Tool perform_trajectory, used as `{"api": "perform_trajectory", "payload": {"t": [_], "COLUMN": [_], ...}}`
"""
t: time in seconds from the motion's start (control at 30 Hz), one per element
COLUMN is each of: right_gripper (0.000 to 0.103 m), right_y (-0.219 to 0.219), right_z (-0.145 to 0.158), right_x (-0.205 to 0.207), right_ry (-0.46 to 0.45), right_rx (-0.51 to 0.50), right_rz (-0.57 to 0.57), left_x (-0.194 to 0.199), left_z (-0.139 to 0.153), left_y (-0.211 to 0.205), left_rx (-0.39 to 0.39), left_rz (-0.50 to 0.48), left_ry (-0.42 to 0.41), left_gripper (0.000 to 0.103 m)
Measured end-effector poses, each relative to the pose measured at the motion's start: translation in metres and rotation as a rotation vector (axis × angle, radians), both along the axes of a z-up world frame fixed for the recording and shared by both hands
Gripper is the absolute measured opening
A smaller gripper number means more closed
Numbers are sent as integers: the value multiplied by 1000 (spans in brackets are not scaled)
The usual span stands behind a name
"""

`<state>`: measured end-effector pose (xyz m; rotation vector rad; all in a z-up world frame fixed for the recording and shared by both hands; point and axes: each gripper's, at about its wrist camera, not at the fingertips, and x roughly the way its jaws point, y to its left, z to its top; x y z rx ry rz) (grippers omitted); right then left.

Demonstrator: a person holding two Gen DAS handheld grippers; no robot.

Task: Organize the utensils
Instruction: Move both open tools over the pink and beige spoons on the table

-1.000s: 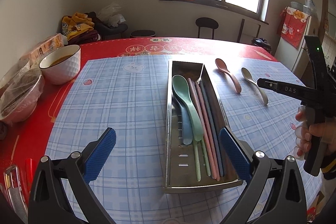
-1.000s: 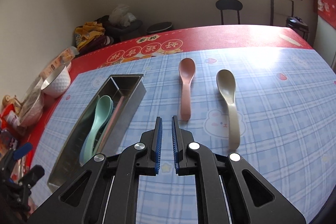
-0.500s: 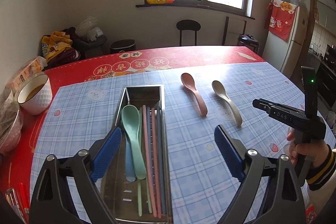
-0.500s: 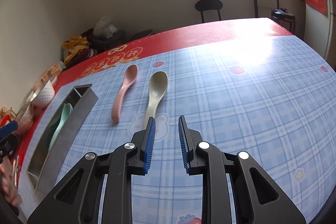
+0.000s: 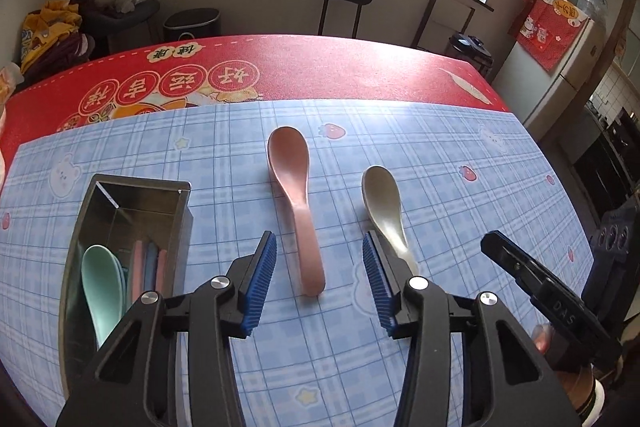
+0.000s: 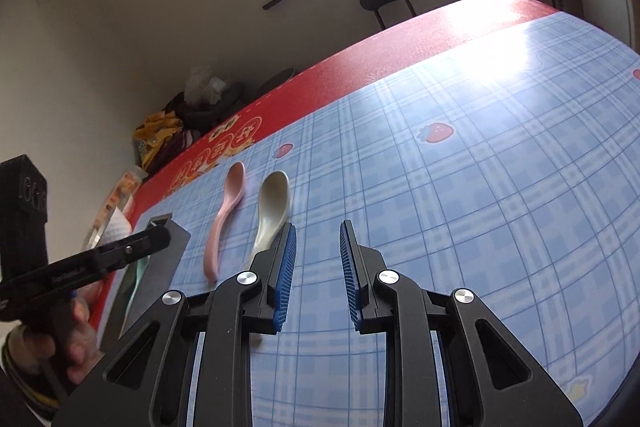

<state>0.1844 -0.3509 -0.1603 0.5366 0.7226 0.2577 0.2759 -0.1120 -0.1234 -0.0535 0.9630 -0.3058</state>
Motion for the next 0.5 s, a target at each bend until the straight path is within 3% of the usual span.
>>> {"api": "perform_trajectory", "payload": {"t": [0.23, 0.5], "right_gripper": [23, 23], "right_y": [5, -2], "right_z": [-3, -10], "right_x": [3, 8], "right_ry": [15, 54], "right_rx": [-9, 45], "right_rz": [4, -4], "left_x": [29, 38], "left_z": [-23, -39], "left_y": [-3, -10], "left_rx": [31, 57], "left_rz": [40, 40], "left_ry": [42, 59], "left_gripper": [38, 19]}}
